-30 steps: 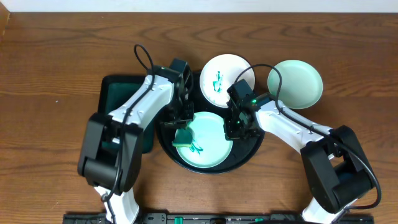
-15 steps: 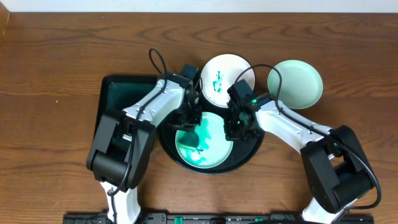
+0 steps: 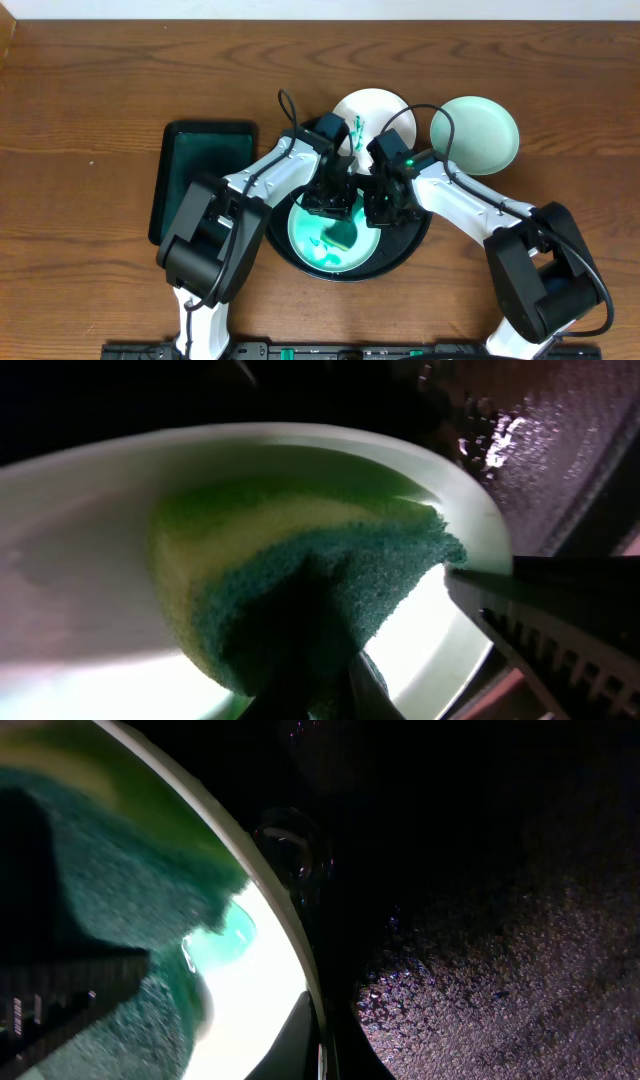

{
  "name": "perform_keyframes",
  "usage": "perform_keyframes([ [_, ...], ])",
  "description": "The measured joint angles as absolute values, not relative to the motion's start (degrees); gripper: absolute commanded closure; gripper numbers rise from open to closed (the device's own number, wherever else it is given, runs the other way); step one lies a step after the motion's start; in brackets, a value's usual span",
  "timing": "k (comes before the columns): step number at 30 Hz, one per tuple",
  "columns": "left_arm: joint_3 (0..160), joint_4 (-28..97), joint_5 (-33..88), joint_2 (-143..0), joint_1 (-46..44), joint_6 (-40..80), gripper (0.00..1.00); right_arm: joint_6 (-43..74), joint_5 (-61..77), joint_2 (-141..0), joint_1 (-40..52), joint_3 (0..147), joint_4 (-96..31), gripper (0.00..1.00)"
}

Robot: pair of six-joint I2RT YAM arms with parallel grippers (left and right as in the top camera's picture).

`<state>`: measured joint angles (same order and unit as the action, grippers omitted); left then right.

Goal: Clean dirty plates on tray and stack at the side
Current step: 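Scrub the lower plate with the sponge while the right gripper holds it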

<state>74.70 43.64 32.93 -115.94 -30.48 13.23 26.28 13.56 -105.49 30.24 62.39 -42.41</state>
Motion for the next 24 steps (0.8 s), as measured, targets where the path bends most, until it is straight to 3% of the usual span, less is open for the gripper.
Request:
perform_keyframes([
  [7,75.53,47.70,30.89,-116.05,-30.22,14.81,0.93,26.11,13.69,-105.49,30.26,62.39,-42.39,0.99],
  [14,76.49,56.49,20.45,-115.92,-29.34,19.94,0.93,25.65,17.61,-105.75,31.11,62.24,-41.12,0.99],
  [24,76.47,59.00,5.80,-115.24,-28.99,27.33,0.93,25.43,19.84,-105.75,31.18,62.24,-40.84,0.99],
])
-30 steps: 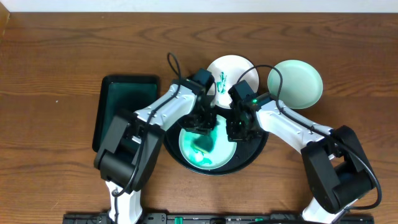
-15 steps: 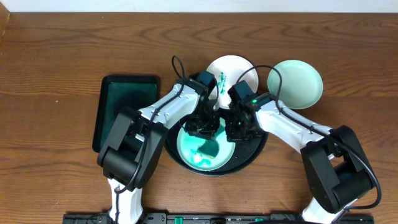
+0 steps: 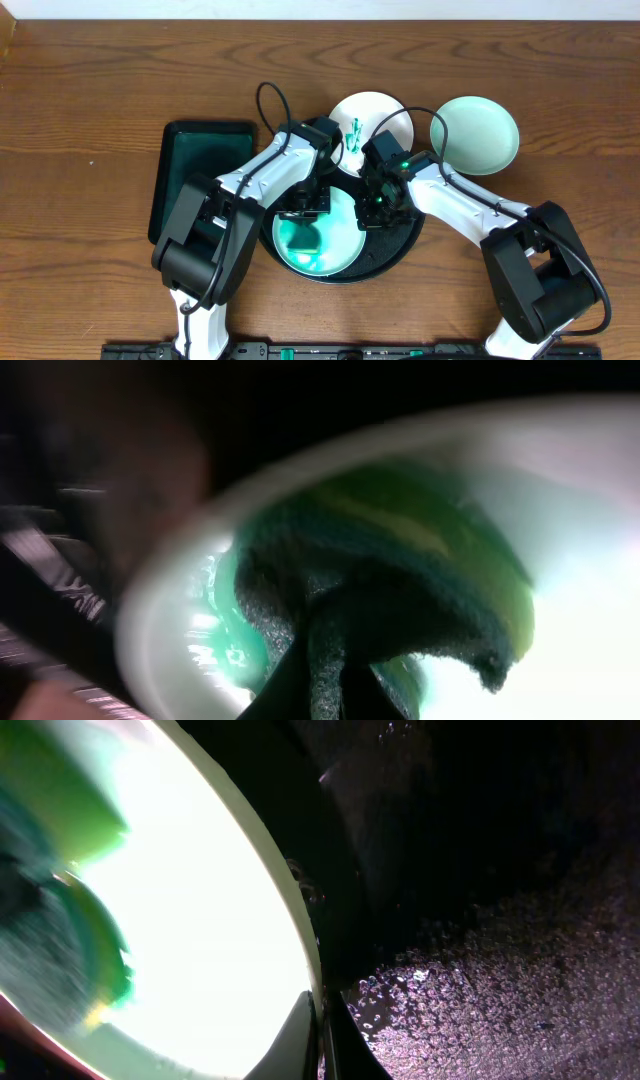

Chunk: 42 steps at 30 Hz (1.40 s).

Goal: Clean dirty plates on tray and stack at the side
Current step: 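Scrub the lower plate with the sponge while the right gripper holds it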

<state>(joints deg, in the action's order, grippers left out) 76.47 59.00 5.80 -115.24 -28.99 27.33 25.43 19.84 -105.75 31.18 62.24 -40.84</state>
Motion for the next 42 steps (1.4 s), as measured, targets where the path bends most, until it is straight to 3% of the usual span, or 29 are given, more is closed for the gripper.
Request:
perform_keyframes([
  [8,76.29,58.50,-3.86,-115.24,-29.54,31.86,0.93,25.43,22.50,-105.75,31.42,62.48,-39.99,0.99],
  [17,76.03,57.91,-0.82,-115.07,-30.24,15.94,0.93,25.43,22.46,-105.75,31.42,62.52,-40.10,0.99],
  [26,75.79,56.71,4.69,-114.78,-35.35,9.19,0.93,25.15,16.43,-105.73,30.33,62.50,-42.02,0.99],
  [42,75.24,47.97,22.65,-114.80,-35.35,6.79,0.93,24.29,13.13,-105.65,30.24,62.50,-42.78,0.99],
])
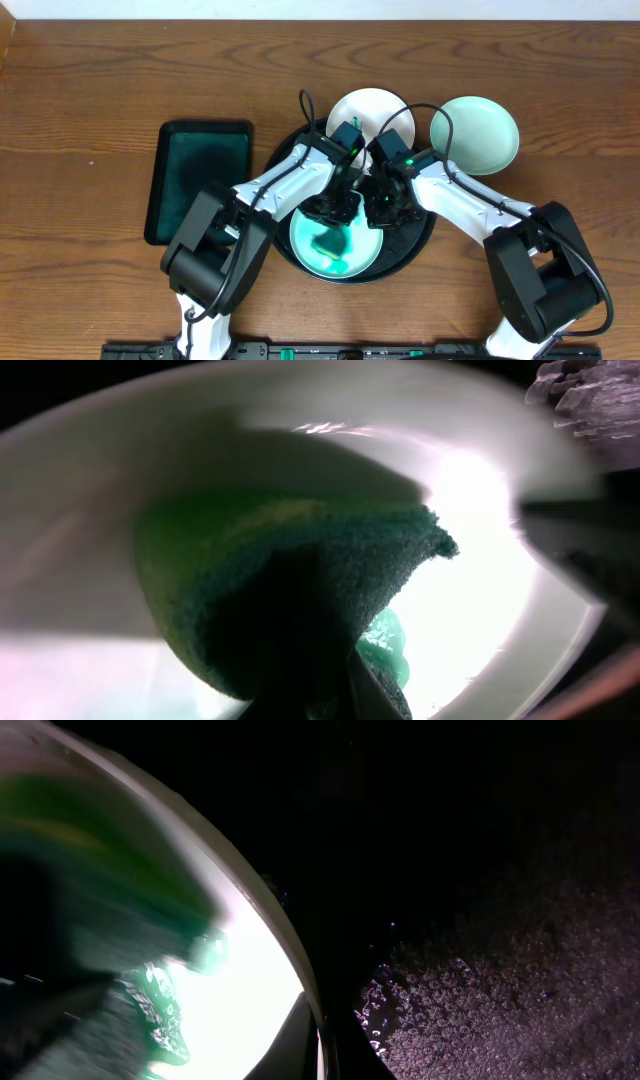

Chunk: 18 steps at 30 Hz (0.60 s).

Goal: Clean dirty plates on tray and stack at the side
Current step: 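Scrub the lower plate with the sponge while the right gripper holds it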

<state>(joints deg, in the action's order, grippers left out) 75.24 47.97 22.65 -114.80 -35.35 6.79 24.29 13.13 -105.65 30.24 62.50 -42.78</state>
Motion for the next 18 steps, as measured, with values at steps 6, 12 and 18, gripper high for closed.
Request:
perform_keyframes([
  [6,75.00,47.27,25.65,-115.04,-34.94,6.13,0.93,24.29,13.13,-105.65,30.09,62.50,-42.78,0.99],
  [12,74.91,46.50,26.13,-115.20,-34.98,8.32,0.93,24.08,13.72,-105.65,29.36,62.43,-42.76,0.99],
  [18,74.94,46.92,20.56,-114.45,-36.29,18.63,0.93,24.38,14.52,-105.65,28.95,62.28,-42.65,0.99],
])
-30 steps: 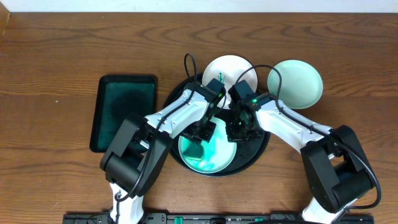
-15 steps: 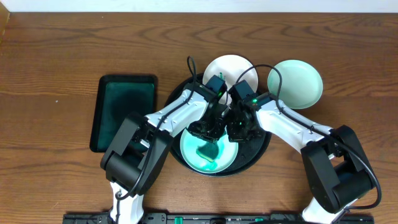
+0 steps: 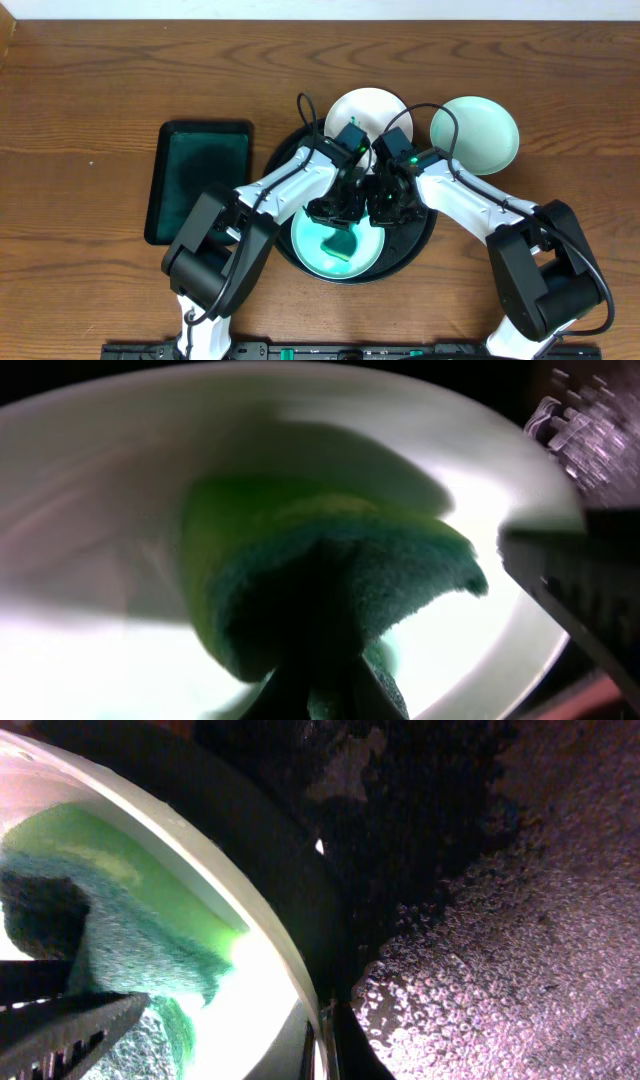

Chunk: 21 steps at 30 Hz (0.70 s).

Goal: Clean dirty plates on tray and stack at the side
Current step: 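Scrub the lower plate with the sponge while the right gripper holds it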

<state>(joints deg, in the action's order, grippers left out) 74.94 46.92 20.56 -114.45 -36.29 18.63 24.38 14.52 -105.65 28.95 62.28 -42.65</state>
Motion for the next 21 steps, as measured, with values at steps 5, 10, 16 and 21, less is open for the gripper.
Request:
perform_keyframes([
  [5,75.35,47.31,17.89,-114.43,-36.51,27.66,0.93,23.83,15.33,-105.58,29.02,62.08,-42.52,0.99],
  [10,75.75,47.86,14.74,-114.43,-36.47,35.53,0.93,23.83,16.62,-105.58,28.99,62.06,-41.78,0.99],
  [16,76.16,48.82,9.91,-114.28,-36.42,42.11,0.93,23.86,18.35,-105.47,28.99,62.06,-41.45,0.99],
  [21,76.66,51.66,-0.34,-114.26,-36.36,45.15,0.93,23.86,19.29,-105.47,29.21,62.06,-41.34,0.99],
])
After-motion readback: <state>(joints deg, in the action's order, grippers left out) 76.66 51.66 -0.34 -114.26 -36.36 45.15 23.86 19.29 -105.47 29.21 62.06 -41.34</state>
